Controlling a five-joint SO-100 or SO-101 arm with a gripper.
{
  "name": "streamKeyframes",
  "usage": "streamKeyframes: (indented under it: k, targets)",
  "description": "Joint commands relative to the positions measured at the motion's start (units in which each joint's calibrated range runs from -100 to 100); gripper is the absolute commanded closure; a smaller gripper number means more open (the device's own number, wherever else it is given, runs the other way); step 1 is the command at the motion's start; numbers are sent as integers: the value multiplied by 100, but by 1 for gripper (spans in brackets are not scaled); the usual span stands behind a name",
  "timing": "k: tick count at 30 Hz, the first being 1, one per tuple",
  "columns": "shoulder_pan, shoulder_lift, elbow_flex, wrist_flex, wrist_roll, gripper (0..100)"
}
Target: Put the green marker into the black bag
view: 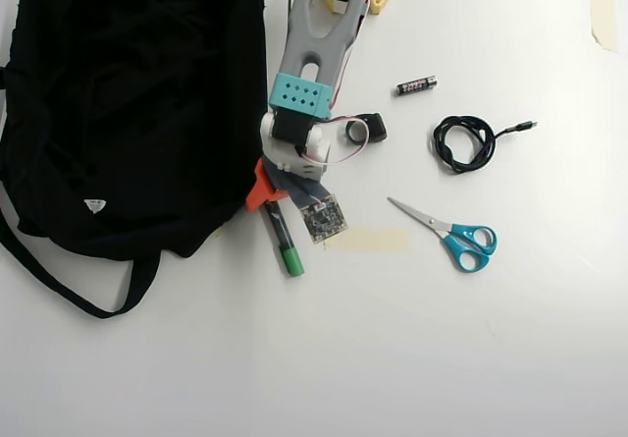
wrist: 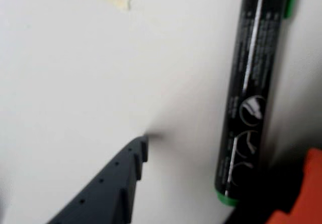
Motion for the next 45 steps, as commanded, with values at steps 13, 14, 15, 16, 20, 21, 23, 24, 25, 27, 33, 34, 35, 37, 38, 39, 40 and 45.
streamKeyframes:
  k: [13,14,15,16,20,21,23,24,25,27,33,34,35,37,38,39,40,45]
  targets:
    - [-331,-39,-454,34,53,61]
    - [-331,-6,-454,34,53,61]
    - [-331,44,-463,34,53,61]
    - [-331,102,-463,34,53,61]
    - [-323,351,-481,-35,53,61]
    - [-316,384,-490,-35,48,61]
    - [-308,401,-553,-35,43,61]
    - [-293,401,-588,-35,38,61]
    - [-263,409,-660,-35,53,61]
    - [-248,459,-705,-35,59,61]
    - [-248,725,-903,16,59,61]
    - [-248,758,-930,16,59,61]
    - [-241,766,-930,16,59,61]
    - [-234,766,-930,8,59,62]
    - [-234,766,-930,8,59,62]
    - [-234,766,-930,16,59,62]
    - [-234,766,-921,25,59,62]
    - [-226,766,-858,51,59,71]
